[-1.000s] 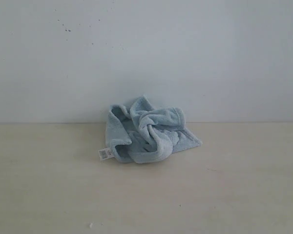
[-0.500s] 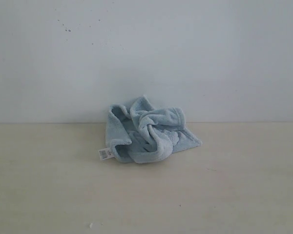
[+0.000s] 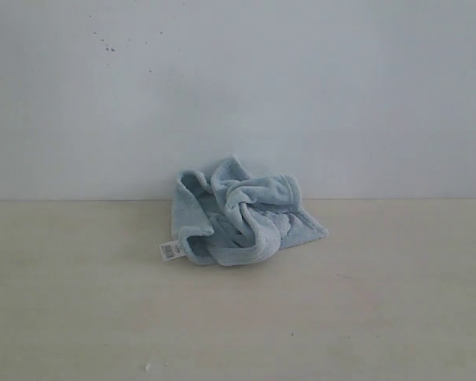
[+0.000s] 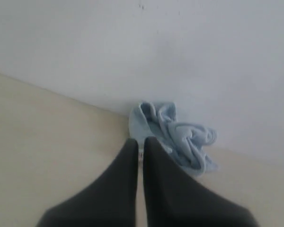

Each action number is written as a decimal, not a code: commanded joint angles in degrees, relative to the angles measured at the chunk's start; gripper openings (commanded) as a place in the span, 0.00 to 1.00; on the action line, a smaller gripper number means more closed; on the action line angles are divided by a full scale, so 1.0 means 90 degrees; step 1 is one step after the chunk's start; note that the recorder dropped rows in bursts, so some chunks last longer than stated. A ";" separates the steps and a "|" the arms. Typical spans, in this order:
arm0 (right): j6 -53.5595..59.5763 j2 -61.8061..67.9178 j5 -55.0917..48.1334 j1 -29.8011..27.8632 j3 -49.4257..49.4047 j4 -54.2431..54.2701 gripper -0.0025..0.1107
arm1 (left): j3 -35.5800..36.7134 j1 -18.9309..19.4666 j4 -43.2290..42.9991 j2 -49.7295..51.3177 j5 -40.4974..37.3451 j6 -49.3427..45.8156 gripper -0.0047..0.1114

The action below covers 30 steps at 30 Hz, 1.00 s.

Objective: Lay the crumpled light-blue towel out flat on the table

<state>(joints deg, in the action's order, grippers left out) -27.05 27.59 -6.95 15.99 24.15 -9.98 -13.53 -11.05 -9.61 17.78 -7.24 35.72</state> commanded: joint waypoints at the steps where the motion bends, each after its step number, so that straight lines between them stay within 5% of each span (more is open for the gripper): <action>1: 0.1397 0.1709 -0.0737 0.0749 0.1117 -0.0115 0.02 | -0.0631 -0.0406 -0.0040 0.1418 -0.0203 -0.0613 0.09; 10: 0.1862 0.4702 -0.0905 0.0881 0.2860 -0.0115 0.30 | -0.1529 -0.0504 -0.0026 0.4355 0.0548 -0.0977 0.59; 22: 0.1524 0.6642 0.0091 0.0881 0.3799 -0.0115 0.36 | -0.3842 -0.1431 -0.1150 0.8195 0.1680 -0.0977 0.60; 30: 0.1743 0.6767 0.0183 0.0869 0.4233 -0.0115 0.36 | -0.5857 -0.1448 -0.1378 1.0438 0.1612 -0.1364 0.60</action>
<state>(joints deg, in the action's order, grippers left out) -12.55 88.44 -6.07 23.91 60.85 -10.69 -61.30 -23.77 -21.44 106.55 7.14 24.93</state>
